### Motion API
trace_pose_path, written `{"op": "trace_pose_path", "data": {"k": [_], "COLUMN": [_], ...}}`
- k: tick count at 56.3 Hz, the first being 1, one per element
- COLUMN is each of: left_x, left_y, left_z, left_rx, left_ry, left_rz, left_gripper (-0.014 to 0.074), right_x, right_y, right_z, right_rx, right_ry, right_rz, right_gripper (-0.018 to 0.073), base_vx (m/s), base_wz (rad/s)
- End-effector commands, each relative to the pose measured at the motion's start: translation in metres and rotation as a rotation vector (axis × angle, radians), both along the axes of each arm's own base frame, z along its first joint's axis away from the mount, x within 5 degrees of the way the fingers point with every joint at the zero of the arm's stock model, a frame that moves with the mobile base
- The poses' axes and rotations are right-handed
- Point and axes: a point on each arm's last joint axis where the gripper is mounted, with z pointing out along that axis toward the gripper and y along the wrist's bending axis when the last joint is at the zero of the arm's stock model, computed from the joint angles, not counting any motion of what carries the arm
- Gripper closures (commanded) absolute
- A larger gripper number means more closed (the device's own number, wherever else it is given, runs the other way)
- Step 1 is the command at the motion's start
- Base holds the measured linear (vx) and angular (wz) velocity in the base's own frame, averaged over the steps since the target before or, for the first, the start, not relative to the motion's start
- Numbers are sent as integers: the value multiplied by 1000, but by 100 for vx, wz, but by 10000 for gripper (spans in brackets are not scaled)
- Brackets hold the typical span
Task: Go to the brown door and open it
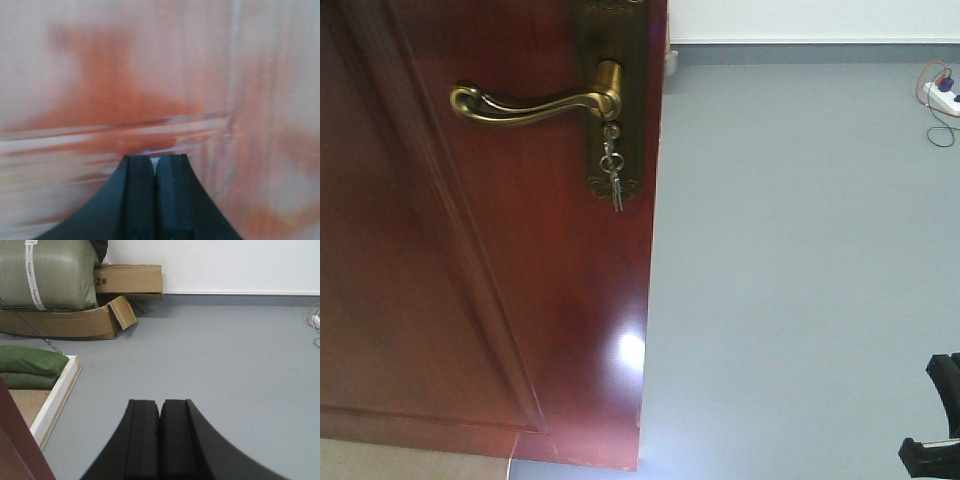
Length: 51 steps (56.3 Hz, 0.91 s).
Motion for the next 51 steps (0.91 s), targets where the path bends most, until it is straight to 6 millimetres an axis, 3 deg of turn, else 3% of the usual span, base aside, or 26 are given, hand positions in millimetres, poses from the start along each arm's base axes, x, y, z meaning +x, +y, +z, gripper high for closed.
{"op": "trace_pose_path", "data": {"k": [1, 51], "left_x": [-5, -5], "left_y": [1, 1], "left_z": [12, 12], "left_rx": [-17, -17], "left_ry": [-37, -37], "left_rz": [-2, -2], "left_gripper": [600, 600], "right_x": [2, 2], "right_y": [-1, -1], "right_z": [6, 6], "right_rx": [-10, -10], "right_ry": [-83, -80], "right_rz": [-5, -5], "right_gripper": [559, 559], "base_vx": [9, 6], "base_wz": [8, 7]}}
